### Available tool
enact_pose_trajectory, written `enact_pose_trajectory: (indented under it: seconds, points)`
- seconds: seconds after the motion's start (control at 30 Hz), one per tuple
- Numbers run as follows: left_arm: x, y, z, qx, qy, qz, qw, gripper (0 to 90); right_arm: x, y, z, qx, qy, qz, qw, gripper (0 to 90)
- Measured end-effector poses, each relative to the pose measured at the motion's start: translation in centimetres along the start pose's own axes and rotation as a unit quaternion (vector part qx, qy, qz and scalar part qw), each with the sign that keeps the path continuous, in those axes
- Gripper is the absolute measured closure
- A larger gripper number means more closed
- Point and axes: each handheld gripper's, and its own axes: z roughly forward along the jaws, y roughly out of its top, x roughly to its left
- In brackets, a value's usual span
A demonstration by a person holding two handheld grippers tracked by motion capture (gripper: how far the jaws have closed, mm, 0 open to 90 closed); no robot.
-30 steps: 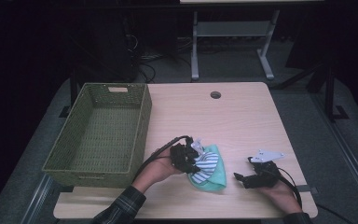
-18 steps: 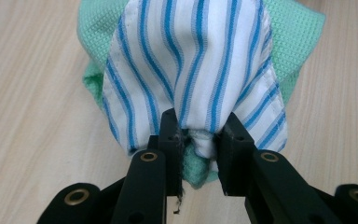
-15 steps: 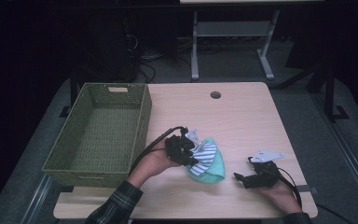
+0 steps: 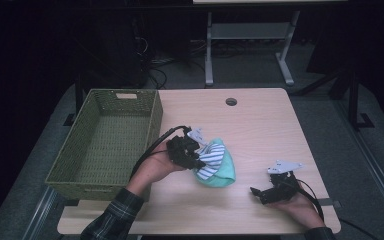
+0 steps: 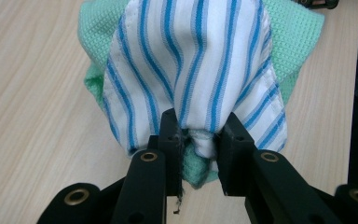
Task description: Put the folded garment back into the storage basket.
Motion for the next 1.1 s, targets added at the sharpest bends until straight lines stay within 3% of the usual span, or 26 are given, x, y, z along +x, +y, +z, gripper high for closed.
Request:
enact_pose_trajectory:
  seconds: [0.67, 0.9, 1.1]
  points:
    - [2.2, -1.4, -7.1, -0.021, 0.054, -0.027, 0.9980, 73.5, 0.0, 0.0, 0.0, 0.000, -0.003, 0.006, 1.0000, 0.0]
    - [3.1, -2.9, -9.3, -0.033, 0.079, -0.047, 0.9952, 73.5, 0.0, 0.0, 0.0, 0.000, -0.003, 0.006, 1.0000, 0.0]
    - [3.8, -4.5, -11.3, -0.041, 0.104, -0.073, 0.9911, 73.5, 0.0, 0.0, 0.0, 0.000, -0.003, 0.006, 1.0000, 0.0]
